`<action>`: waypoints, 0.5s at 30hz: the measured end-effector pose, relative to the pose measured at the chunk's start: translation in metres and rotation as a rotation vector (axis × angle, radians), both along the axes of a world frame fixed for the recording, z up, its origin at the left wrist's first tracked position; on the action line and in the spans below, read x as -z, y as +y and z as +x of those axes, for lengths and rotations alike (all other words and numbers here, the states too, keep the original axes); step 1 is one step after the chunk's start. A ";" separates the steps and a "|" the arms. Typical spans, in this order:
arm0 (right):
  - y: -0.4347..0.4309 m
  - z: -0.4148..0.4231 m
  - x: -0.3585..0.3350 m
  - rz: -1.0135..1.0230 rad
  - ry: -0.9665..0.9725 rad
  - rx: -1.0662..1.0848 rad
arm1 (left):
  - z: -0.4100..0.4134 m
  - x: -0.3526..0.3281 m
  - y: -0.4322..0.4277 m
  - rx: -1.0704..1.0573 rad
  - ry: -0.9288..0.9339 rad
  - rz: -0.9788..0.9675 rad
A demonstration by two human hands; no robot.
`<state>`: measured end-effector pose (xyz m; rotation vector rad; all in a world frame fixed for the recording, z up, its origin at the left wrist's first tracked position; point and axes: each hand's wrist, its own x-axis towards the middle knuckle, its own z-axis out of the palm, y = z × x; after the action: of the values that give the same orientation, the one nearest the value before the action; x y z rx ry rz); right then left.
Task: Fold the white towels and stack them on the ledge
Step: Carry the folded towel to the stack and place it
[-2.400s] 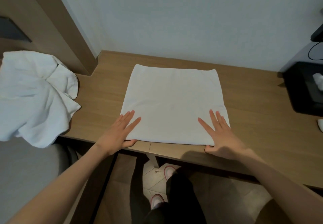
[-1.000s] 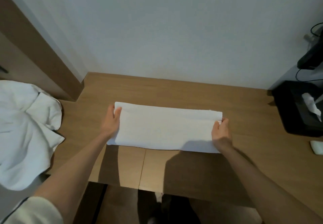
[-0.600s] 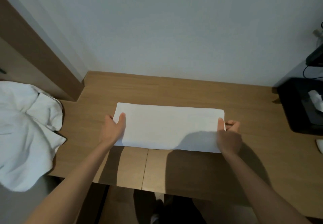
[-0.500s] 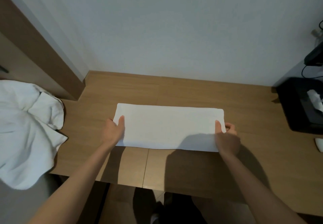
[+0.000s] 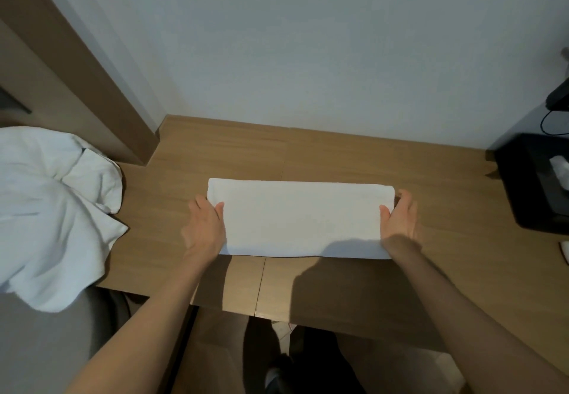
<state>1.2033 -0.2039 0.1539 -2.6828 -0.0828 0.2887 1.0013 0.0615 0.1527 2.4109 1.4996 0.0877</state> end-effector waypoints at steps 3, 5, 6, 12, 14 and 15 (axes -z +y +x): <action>0.013 -0.016 -0.006 -0.007 -0.243 -0.143 | 0.013 -0.010 -0.022 0.138 -0.039 0.196; 0.039 -0.039 -0.004 0.012 -0.240 -0.378 | 0.035 -0.012 -0.049 0.346 -0.032 0.124; 0.055 -0.051 0.000 -0.042 -0.209 -0.503 | 0.047 -0.010 -0.065 0.436 -0.008 0.067; 0.067 -0.068 0.038 -0.303 -0.251 -0.691 | 0.052 0.016 -0.086 0.546 0.135 0.069; 0.045 -0.056 0.039 -0.276 -0.276 -0.646 | 0.035 0.021 -0.068 0.484 0.101 0.067; 0.035 -0.050 0.038 -0.277 -0.264 -0.602 | 0.026 0.023 -0.059 0.439 0.107 0.072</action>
<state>1.1533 -0.1690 0.1160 -2.8900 -1.0050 0.1268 1.0276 0.0025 0.1301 2.7799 0.9866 -0.0860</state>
